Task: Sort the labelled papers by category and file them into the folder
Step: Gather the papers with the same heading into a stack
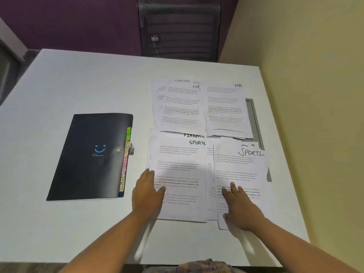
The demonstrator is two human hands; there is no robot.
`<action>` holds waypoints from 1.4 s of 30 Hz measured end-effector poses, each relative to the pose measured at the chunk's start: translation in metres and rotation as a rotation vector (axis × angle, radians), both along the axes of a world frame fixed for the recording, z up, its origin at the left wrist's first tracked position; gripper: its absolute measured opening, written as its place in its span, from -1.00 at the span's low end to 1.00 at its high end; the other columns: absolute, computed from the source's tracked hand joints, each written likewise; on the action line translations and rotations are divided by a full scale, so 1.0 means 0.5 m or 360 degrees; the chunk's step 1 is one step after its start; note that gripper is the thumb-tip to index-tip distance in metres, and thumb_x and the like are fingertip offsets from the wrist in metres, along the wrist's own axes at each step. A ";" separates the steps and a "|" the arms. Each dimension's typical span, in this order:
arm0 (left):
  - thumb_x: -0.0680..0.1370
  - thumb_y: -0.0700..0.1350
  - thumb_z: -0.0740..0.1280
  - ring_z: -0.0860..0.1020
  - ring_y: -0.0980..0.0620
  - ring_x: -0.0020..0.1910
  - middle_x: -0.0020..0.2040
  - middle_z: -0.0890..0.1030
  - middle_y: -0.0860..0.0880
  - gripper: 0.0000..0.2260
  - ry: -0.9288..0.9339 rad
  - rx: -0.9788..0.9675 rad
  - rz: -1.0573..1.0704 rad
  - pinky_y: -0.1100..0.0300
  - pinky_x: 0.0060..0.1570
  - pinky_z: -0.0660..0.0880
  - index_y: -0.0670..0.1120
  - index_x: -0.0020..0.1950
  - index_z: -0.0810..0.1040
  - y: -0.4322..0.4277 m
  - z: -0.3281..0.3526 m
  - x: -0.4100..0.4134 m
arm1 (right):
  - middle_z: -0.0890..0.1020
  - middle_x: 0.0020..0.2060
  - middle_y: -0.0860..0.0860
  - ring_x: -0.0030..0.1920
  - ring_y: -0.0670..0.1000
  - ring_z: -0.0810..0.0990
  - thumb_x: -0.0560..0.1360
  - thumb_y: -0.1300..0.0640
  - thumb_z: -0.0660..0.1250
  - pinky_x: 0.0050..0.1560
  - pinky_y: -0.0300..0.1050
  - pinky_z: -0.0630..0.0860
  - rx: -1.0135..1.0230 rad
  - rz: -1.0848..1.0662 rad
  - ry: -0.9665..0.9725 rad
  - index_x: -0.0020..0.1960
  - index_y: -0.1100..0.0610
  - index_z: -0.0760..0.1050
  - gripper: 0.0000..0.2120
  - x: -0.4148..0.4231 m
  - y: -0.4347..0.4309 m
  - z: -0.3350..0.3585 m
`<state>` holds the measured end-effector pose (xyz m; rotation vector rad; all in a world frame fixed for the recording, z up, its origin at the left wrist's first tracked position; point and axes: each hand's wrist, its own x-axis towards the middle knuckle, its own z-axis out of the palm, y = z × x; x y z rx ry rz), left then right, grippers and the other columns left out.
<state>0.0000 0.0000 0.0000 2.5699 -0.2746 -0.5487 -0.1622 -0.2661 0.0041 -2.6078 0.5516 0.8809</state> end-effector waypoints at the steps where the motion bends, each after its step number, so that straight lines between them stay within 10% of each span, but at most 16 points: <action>1: 0.51 -0.04 0.44 0.46 -0.11 0.32 0.35 0.48 -0.09 -0.61 0.0016 -0.0064 0.0147 -0.04 0.22 0.49 -0.11 0.28 0.45 -0.002 0.001 0.001 | -0.18 0.63 -0.01 0.62 0.12 -0.19 0.50 -0.12 0.32 0.46 0.21 0.32 0.0019 -0.0003 -0.0006 0.62 -0.08 -0.07 -0.16 -0.001 0.000 -0.004; 12: 0.41 -0.05 0.57 0.53 -0.16 0.00 0.18 0.50 -0.17 -0.44 0.0392 -0.0166 0.0863 0.09 -0.13 0.46 -0.22 0.27 0.41 -0.038 0.009 0.053 | -0.22 0.63 0.05 0.61 0.18 -0.23 0.50 -0.19 0.30 0.50 0.21 0.26 -0.0060 0.0052 0.0046 0.63 -0.02 -0.13 -0.11 -0.002 0.005 -0.021; 20: 0.54 -0.13 0.41 0.61 -0.14 -0.20 -0.08 0.69 -0.23 -0.77 0.0674 -0.0383 0.0867 0.12 -0.20 0.48 -0.17 -0.28 0.49 -0.022 -0.005 0.055 | -0.23 0.62 0.01 0.61 0.15 -0.23 0.49 -0.23 0.31 0.48 0.21 0.29 -0.0084 0.0075 0.0009 0.63 -0.06 -0.15 -0.10 -0.022 0.012 -0.034; 28: 0.45 -0.37 0.46 0.58 -0.09 -0.27 -0.11 0.69 -0.20 -0.87 0.0818 -0.0461 0.0975 0.12 -0.21 0.56 -0.19 -0.19 0.58 0.033 -0.004 0.024 | -0.26 0.62 0.00 0.61 0.14 -0.24 0.48 -0.24 0.28 0.51 0.19 0.26 -0.0121 0.0126 -0.0026 0.63 -0.08 -0.18 -0.08 -0.058 0.028 -0.045; 38: 0.45 -0.23 0.51 0.55 0.09 -0.30 -0.22 0.62 0.03 -0.87 0.0380 -0.0356 0.0863 0.27 -0.35 0.41 -0.11 -0.12 0.58 0.047 0.008 0.022 | -0.21 0.63 0.01 0.62 0.15 -0.21 0.49 -0.23 0.28 0.52 0.22 0.24 -0.0074 0.0058 -0.0044 0.63 -0.05 -0.11 -0.12 -0.059 0.037 -0.040; 42: 0.48 -0.22 0.46 0.50 0.08 -0.37 -0.35 0.58 0.04 -0.84 0.0101 -0.0360 0.0816 0.28 -0.38 0.36 -0.03 -0.24 0.56 0.054 0.025 0.024 | 0.28 0.55 0.04 0.56 0.13 0.18 0.51 -0.09 0.37 0.49 0.20 0.29 0.0222 -0.0463 -0.0399 0.51 0.04 0.28 -0.37 -0.053 0.025 -0.017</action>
